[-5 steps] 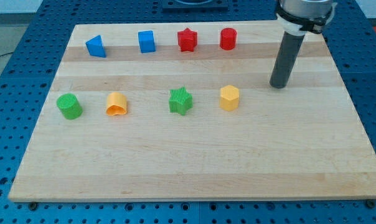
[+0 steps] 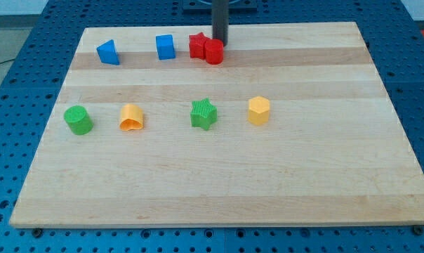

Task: Push the red circle to the top left of the green star

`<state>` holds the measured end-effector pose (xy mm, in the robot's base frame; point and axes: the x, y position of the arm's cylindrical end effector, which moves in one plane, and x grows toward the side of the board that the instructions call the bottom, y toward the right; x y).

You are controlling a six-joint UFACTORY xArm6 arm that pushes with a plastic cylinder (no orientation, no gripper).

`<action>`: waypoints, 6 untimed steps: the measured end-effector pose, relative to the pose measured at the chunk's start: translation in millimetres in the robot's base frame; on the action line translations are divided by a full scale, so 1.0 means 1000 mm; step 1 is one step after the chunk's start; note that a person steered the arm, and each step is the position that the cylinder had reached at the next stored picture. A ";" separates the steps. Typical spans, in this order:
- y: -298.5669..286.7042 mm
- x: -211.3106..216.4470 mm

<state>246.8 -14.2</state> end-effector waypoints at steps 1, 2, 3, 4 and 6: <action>-0.010 0.011; -0.008 0.013; 0.041 0.017; -0.006 0.036; -0.002 0.085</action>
